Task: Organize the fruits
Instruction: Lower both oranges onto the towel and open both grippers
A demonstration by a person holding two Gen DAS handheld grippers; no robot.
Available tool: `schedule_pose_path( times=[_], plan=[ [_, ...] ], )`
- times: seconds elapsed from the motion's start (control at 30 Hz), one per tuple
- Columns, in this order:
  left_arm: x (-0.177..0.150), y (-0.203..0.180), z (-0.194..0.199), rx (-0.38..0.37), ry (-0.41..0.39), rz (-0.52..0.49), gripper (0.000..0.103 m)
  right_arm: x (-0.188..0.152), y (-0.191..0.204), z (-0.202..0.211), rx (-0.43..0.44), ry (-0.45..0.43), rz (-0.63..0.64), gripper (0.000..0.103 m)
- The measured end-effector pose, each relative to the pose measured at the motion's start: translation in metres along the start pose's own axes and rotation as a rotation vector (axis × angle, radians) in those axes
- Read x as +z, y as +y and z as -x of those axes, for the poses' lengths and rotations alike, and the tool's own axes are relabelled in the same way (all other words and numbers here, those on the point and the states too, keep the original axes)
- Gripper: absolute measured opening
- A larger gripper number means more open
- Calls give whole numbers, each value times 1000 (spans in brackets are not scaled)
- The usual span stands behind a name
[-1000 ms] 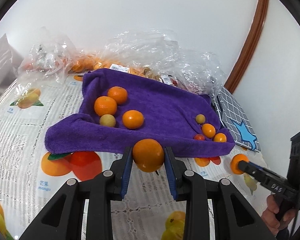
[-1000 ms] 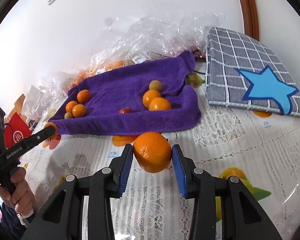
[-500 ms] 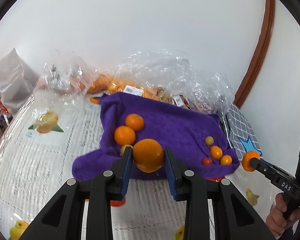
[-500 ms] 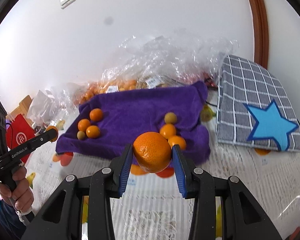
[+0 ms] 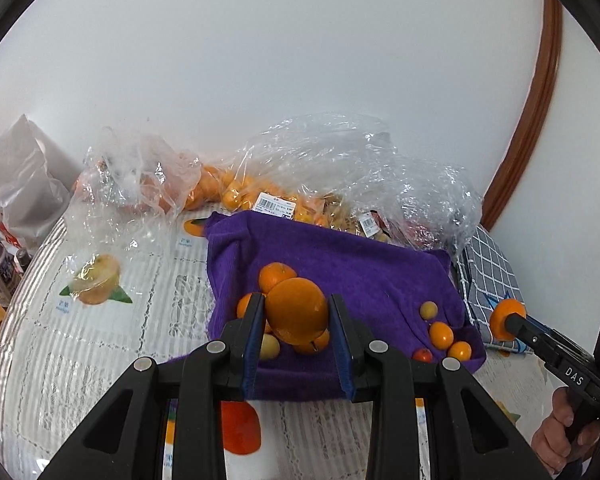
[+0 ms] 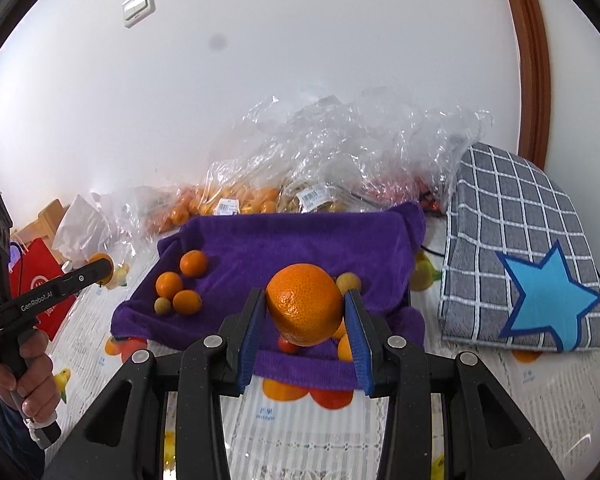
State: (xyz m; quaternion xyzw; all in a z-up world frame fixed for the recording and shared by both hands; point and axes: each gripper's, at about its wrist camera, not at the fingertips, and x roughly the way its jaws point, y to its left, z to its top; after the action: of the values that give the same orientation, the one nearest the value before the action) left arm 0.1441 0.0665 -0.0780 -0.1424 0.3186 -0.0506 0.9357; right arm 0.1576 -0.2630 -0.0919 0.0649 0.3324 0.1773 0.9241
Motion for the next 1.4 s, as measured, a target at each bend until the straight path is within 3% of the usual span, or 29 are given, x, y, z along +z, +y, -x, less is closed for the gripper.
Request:
schedule_pose_path(
  times=[0.23, 0.53, 0.77, 1.17, 1.23, 1.4],
  plan=[
    [13, 6, -33, -27, 47, 48, 30, 13, 1, -21, 7, -8, 12, 40],
    [5, -16, -96, 22, 143, -31, 30, -1, 9, -85, 40, 115, 37, 40],
    [-3, -21, -114, 63, 182, -59, 30, -16, 17, -111, 5, 173, 101, 40],
    [-2, -20, -97, 67, 198, -45, 31, -17, 18, -93, -18, 152, 92, 41],
    [-1, -22, -83, 90, 174, -62, 40, -15, 17, -80, -32, 141, 81, 45],
    [-4, -30, -41, 98, 130, -92, 49, -8, 22, -32, -106, 85, 54, 54]
  ],
)
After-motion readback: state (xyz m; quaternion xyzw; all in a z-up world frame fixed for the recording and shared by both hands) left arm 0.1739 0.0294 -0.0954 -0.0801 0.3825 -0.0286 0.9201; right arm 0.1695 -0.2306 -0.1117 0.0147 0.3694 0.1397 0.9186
